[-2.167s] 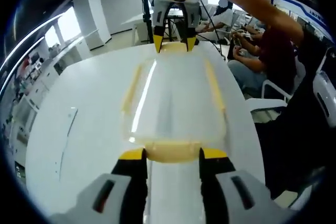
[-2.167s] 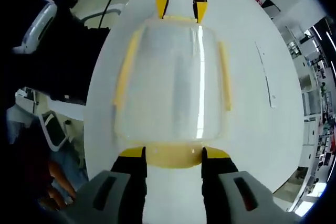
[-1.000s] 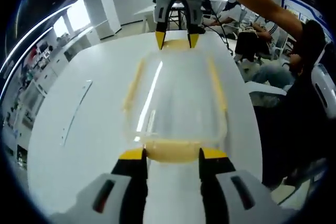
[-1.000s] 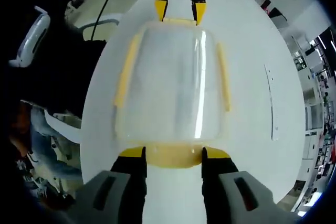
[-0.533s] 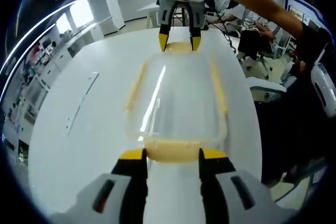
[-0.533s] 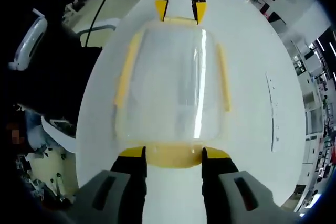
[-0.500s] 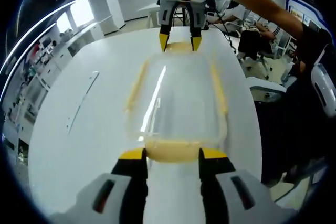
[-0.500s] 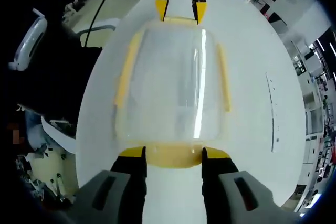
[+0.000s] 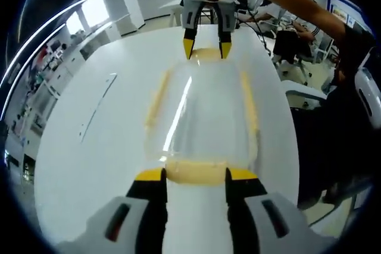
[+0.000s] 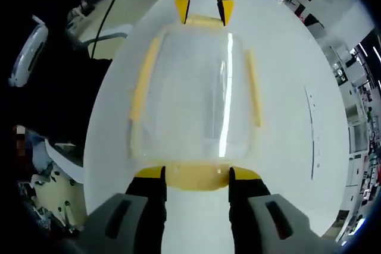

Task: Snap each plastic latch of the storage box into its locked position after aligning the lid with the box until every specified latch is closed and the lid sits flush.

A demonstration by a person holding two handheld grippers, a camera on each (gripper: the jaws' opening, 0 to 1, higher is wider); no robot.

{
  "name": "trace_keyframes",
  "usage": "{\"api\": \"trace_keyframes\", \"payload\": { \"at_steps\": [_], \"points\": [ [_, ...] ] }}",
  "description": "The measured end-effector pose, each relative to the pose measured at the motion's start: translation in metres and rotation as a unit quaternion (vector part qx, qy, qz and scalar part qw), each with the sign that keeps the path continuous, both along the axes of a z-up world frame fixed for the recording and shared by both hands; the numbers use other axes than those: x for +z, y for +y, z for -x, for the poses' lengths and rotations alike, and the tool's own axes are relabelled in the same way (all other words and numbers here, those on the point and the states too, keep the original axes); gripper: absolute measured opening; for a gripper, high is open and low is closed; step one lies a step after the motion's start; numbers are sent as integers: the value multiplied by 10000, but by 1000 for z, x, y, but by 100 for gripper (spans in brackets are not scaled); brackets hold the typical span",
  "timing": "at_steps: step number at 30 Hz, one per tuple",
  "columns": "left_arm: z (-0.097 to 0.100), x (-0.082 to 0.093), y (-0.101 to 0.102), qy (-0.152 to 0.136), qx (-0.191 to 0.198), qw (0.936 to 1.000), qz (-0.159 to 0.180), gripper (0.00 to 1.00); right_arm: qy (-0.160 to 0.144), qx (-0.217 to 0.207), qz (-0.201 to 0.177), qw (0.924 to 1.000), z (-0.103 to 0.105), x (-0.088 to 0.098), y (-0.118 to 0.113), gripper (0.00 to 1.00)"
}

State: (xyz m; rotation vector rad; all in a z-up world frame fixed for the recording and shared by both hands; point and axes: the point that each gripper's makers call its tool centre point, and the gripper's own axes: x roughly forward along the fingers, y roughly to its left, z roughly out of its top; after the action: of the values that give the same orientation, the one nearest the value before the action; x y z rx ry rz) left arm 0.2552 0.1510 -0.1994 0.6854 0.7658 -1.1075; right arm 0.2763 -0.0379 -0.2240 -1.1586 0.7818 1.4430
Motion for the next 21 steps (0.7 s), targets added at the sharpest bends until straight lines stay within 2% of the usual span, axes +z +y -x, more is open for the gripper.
{"api": "trace_keyframes", "payload": {
  "at_steps": [5, 16, 21],
  "points": [
    [6, -6, 7, 54, 54, 10000, -16, 36, 13, 26, -21, 10000, -1, -2, 7, 38],
    [0, -10, 24, 85, 186, 9998, -59, 36, -1, 33, -113, 9999, -6, -3, 23, 38],
    [-3, -10, 32, 5, 210, 9998, -53, 36, -12, -32, -98, 9999, -6, -3, 25, 39]
  ]
}}
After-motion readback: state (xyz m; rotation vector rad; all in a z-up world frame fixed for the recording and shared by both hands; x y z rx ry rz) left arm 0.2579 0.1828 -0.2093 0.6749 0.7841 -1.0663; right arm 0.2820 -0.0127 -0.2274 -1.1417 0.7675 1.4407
